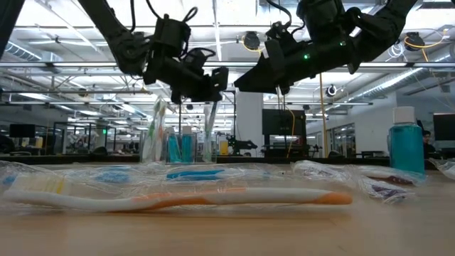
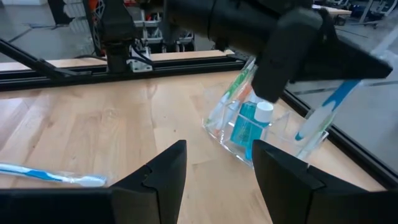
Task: Pick & Place toothbrushing station
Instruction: Put the top right blue toothbrush into the transparent organizer
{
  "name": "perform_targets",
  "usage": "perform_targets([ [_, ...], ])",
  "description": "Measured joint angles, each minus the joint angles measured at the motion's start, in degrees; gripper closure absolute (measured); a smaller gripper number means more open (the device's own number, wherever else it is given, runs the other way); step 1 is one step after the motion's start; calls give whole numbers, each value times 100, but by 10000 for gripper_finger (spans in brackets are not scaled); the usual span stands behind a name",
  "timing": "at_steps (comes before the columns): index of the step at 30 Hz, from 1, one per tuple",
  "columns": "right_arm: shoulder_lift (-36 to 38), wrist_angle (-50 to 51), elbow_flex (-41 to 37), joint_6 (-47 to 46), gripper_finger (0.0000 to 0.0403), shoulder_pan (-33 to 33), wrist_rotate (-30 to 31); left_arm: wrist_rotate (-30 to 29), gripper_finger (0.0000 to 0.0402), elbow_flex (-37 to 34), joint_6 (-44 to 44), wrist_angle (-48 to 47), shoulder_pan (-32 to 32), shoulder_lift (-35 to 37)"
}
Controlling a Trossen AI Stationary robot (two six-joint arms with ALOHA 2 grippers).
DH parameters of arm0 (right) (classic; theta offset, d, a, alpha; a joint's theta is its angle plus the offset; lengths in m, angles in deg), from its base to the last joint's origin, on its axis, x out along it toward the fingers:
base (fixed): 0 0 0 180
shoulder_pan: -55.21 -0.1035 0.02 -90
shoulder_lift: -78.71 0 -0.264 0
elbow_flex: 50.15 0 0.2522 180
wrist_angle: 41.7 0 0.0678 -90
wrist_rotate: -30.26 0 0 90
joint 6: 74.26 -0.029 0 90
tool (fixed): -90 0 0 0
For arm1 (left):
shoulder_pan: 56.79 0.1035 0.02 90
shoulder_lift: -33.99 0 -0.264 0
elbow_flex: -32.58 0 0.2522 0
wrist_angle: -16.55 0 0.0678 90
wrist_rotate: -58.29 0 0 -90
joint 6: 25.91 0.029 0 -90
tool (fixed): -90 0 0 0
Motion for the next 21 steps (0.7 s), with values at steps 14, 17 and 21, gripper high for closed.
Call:
perform_targets([
  [14,0,2,0,0,228,0,-9,-701,363,4,-546,-1068,3,-129],
  [17,0,1,0,0,229,0,-9,-701,362,4,-661,-1240,2,-129],
  [21,0,0,0,0,227,0,-10,-701,360,4,-714,-1252,-3,-129],
])
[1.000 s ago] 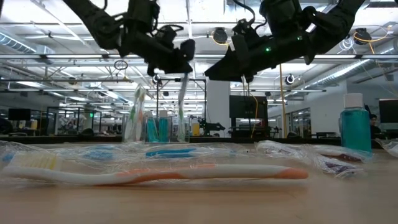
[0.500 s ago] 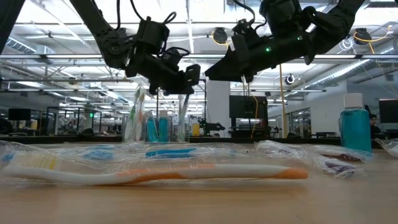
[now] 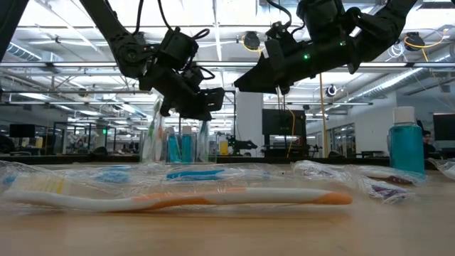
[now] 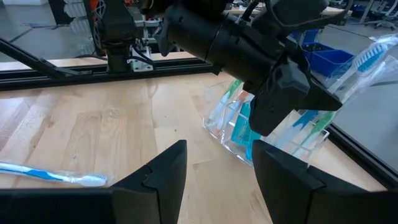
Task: Pick & Place toothbrushing station
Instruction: Put the top right blue toothbrush into the transparent organizer, then put the left blue toothbrush into the transparent organizer
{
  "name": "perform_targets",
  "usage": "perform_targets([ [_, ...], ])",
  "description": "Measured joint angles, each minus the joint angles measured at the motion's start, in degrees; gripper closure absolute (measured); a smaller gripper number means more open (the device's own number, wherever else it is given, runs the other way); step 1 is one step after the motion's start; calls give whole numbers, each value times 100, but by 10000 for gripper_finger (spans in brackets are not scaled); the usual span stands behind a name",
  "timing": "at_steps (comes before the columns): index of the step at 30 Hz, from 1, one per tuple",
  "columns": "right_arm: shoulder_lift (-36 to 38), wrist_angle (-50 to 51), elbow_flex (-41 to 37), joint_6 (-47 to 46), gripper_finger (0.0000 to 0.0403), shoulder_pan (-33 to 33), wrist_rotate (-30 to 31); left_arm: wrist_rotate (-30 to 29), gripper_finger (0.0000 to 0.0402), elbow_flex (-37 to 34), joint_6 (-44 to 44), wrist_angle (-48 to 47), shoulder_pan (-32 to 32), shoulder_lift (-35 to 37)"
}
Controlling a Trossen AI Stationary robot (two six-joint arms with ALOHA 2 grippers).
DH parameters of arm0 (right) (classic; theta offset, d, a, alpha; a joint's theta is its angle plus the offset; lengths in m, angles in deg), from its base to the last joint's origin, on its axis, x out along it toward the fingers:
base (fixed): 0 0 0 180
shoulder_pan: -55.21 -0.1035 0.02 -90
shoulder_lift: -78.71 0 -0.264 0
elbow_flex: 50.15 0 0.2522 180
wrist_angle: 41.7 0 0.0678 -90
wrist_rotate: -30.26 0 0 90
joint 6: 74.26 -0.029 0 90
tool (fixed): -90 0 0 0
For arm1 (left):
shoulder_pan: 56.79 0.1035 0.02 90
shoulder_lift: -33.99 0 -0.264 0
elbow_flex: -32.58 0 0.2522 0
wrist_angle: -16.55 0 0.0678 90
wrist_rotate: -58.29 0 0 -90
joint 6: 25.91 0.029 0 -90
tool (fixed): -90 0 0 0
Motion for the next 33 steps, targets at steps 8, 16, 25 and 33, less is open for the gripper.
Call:
perform_targets([
  [8,0,0,0,-2,231,0,-1,2,353,0,-119,-362,0,0],
  [16,0,0,0,-2,231,0,-1,2,291,0,-411,-873,115,0],
  [25,0,-2,0,-4,232,0,-1,2,219,4,88,-715,48,252],
  [33,0,-2,0,-3,232,0,-3,2,211,4,357,-849,44,941],
])
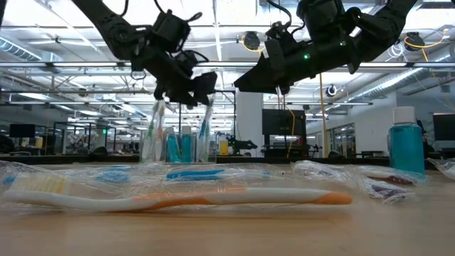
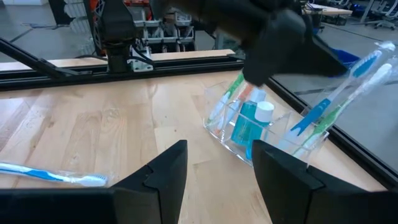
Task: Pick & Place toothbrushing station
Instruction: Put the left blue toothbrush into the transparent organizer
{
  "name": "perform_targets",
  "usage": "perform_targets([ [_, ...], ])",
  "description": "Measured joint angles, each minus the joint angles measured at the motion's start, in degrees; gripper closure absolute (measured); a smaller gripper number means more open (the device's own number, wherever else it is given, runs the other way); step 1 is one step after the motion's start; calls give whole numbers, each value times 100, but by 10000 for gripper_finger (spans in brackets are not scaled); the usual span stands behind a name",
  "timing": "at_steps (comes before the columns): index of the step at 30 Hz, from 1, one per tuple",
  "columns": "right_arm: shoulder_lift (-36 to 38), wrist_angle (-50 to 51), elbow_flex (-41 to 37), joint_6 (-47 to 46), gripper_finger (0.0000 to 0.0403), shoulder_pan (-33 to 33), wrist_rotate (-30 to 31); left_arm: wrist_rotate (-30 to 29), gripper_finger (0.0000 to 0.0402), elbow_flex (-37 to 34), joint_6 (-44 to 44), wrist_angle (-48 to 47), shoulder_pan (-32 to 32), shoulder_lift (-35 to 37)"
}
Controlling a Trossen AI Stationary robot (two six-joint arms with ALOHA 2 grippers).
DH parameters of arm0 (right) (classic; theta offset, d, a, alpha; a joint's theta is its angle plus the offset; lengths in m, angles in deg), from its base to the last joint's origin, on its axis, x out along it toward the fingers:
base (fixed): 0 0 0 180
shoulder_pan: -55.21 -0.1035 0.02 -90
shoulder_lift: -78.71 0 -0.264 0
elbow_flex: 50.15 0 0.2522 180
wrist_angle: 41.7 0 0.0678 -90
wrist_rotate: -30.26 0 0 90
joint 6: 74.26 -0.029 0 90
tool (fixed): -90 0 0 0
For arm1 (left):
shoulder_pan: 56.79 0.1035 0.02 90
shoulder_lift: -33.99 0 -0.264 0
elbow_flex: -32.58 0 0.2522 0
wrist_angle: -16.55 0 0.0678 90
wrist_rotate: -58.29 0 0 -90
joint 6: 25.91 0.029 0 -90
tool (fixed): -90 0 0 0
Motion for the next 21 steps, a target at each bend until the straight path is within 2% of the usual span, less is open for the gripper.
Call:
perform_targets([
  [2,0,0,0,-2,232,0,0,169,211,0,273,-98,-41,209],
  [5,0,0,0,0,232,0,2,719,211,0,628,-385,-178,636],
  [9,0,1,0,0,232,0,0,1385,211,0,622,-1306,-459,1321],
  [16,0,1,0,-1,232,2,8,2550,211,0,-520,-3577,-1121,2186],
  [21,0,2,0,-49,232,2,11,2809,211,0,-1156,-4622,-1756,2202],
])
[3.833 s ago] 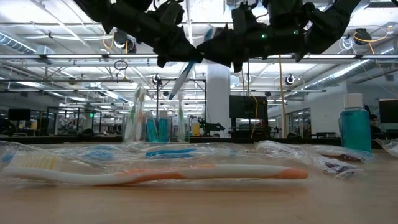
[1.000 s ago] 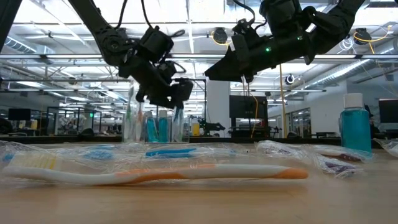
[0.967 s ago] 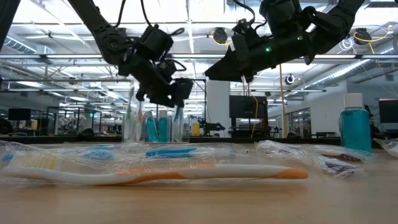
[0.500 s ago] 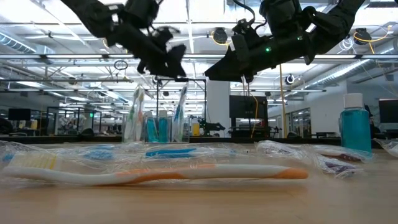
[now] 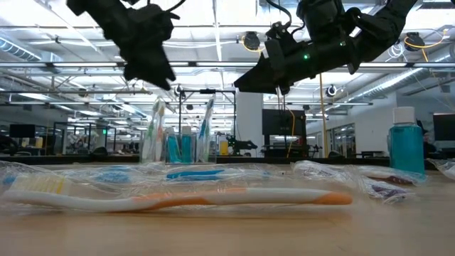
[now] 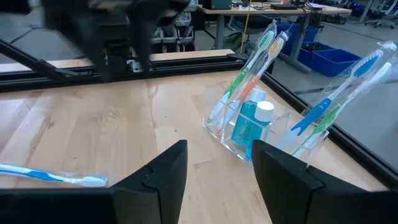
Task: Pick & Place toothbrushing station
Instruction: Put the left blue toothbrush into the transparent organizer
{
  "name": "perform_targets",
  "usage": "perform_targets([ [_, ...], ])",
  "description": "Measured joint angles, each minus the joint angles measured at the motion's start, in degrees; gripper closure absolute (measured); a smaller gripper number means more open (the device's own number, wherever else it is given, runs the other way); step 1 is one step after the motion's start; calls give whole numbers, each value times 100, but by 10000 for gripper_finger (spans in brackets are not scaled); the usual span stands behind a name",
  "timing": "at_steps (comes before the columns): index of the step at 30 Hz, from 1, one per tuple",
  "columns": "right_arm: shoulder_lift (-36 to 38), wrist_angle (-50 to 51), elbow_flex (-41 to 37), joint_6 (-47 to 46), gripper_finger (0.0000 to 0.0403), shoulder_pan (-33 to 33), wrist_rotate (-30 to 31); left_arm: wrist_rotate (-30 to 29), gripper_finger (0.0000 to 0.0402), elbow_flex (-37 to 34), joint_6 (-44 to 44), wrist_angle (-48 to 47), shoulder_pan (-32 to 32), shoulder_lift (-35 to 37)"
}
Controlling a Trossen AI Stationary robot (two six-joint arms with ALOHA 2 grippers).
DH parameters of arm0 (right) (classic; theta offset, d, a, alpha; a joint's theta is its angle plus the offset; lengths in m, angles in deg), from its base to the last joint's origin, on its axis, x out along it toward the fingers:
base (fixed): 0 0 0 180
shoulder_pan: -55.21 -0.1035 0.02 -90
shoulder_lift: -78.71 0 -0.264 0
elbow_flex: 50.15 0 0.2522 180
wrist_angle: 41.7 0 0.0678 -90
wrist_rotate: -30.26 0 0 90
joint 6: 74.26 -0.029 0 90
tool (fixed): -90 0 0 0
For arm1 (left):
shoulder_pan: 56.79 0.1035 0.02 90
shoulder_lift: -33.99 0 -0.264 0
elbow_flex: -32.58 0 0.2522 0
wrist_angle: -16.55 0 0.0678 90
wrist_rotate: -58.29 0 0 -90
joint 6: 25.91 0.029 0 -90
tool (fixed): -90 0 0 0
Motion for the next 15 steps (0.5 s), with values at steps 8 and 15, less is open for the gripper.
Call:
perform_targets([
  [8,0,42,0,-398,232,-9,-7,-105,211,-2,-695,-359,-772,-65],
  [15,0,55,0,-403,232,-81,-7,-245,211,-57,-1365,-316,-1264,-244],
])
